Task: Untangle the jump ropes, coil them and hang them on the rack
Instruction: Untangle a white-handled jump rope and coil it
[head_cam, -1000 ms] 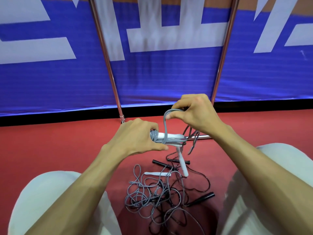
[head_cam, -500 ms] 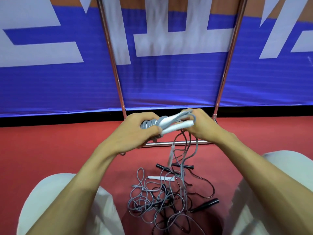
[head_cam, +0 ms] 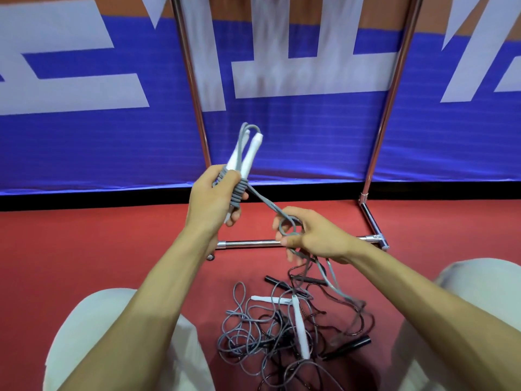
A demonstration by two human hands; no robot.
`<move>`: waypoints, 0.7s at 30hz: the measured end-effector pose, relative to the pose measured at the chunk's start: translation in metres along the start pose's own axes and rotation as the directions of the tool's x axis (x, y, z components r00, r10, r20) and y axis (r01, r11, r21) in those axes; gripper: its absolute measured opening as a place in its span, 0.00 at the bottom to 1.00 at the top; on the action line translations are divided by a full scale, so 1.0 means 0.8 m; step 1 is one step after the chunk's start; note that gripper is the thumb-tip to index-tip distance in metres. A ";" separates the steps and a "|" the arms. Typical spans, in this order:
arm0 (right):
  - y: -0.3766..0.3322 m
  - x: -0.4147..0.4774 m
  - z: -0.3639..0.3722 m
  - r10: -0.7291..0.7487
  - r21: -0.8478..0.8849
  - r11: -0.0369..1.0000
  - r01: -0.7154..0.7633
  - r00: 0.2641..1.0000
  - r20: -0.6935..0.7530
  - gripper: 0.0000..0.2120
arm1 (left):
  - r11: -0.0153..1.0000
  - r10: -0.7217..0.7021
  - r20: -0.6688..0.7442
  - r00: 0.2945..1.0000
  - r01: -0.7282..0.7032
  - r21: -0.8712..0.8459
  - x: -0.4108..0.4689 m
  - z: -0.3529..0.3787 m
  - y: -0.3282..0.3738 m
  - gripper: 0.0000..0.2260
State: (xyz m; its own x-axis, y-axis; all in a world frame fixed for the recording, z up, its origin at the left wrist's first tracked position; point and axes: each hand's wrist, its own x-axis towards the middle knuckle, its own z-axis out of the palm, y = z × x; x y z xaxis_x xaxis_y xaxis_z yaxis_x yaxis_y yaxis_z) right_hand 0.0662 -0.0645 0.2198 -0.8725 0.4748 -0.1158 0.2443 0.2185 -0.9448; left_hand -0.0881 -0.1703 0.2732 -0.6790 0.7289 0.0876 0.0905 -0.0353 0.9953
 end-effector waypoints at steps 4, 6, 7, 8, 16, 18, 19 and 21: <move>0.014 -0.004 0.003 0.085 -0.133 0.988 -0.075 0.994 0.071 0.18 | 1.000 0.023 -0.158 0.987 -0.021 0.015 0.015 -0.020 0.000 0.03; 0.016 -0.003 0.003 0.091 -0.125 0.989 -0.078 0.991 0.096 0.17 | 0.998 0.029 -0.156 0.987 -0.020 0.056 0.020 -0.030 0.002 0.04; 0.015 -0.004 0.004 0.082 -0.101 0.992 -0.071 0.990 0.111 0.16 | 0.996 0.035 -0.135 0.990 -0.024 0.085 0.020 -0.032 0.003 0.03; 0.012 -0.004 0.005 0.069 -0.065 0.996 -0.062 0.990 0.123 0.14 | 0.993 0.042 -0.104 0.994 -0.030 0.112 0.018 -0.031 0.002 0.03; -0.005 -0.006 0.009 -0.003 -0.052 0.999 0.007 0.997 0.079 0.10 | 0.944 0.106 0.032 0.994 -0.110 0.310 0.010 -0.021 -0.007 0.05; -0.006 -0.006 0.005 -0.073 -0.117 0.990 0.073 0.997 0.000 0.10 | 0.930 0.110 0.006 0.994 -0.105 0.352 0.012 -0.023 -0.008 0.05; -0.006 -0.007 0.002 -0.079 -0.175 0.982 0.073 0.997 -0.026 0.11 | 0.928 0.107 -0.003 0.994 -0.099 0.360 0.013 -0.023 -0.007 0.06; -0.007 -0.009 -0.002 -0.041 -0.254 0.966 0.036 0.999 -0.017 0.09 | 0.935 0.093 0.003 0.996 -0.089 0.343 0.012 -0.021 -0.006 0.06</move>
State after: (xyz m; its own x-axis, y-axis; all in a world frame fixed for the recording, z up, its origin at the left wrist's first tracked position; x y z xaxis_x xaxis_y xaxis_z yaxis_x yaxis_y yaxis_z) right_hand 0.0717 -0.0681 0.2263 -0.8747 0.4794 -0.0715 0.3125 0.4450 -0.8393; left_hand -0.1072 -0.1749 0.2702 -0.6652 0.7247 0.1798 0.3947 0.1370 0.9085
